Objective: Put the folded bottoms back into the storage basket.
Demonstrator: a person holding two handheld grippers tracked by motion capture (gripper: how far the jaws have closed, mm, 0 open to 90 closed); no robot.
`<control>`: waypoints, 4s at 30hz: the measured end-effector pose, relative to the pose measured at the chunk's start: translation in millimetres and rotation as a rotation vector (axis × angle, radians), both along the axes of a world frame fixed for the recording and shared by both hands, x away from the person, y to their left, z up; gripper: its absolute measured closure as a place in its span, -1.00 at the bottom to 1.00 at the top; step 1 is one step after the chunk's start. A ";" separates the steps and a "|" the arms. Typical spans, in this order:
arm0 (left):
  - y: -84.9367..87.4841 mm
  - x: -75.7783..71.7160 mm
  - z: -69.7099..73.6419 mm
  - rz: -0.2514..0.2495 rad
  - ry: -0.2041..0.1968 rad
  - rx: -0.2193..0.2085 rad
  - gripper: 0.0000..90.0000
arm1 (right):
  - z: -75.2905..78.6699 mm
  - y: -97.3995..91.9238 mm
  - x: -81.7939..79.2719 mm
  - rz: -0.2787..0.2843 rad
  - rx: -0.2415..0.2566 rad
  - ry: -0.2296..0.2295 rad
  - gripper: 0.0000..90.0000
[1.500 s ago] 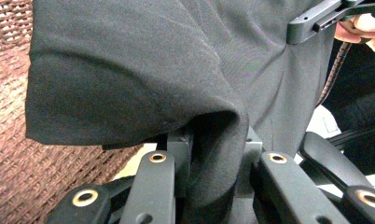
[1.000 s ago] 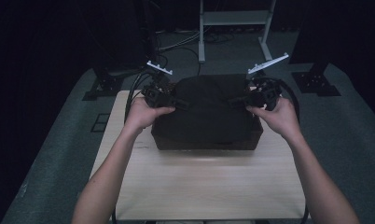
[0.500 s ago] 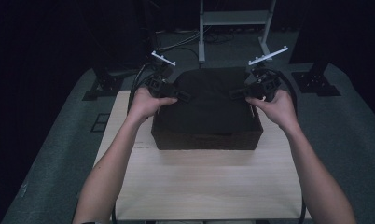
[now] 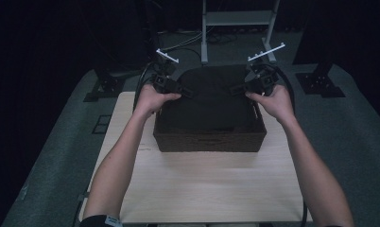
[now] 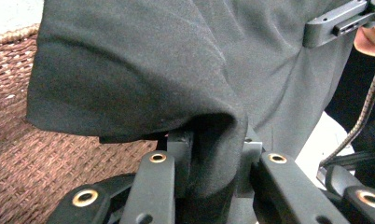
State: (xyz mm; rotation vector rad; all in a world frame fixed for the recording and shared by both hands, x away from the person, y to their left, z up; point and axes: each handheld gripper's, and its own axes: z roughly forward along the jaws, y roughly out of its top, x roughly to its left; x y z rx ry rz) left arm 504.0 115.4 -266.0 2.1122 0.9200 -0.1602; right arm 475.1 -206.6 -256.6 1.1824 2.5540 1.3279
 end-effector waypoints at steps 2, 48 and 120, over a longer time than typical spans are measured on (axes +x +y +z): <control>0.2 4.0 -3.0 0.010 0.008 -0.005 0.64 | -3.0 0.4 4.4 -0.005 0.007 0.005 0.70; 0.0 51.6 -48.7 0.071 0.084 0.009 0.64 | -45.3 1.5 54.1 -0.047 0.007 0.121 0.70; -21.7 68.1 -110.3 0.114 0.137 0.161 0.62 | -106.3 3.4 77.3 -0.099 -0.074 0.249 0.70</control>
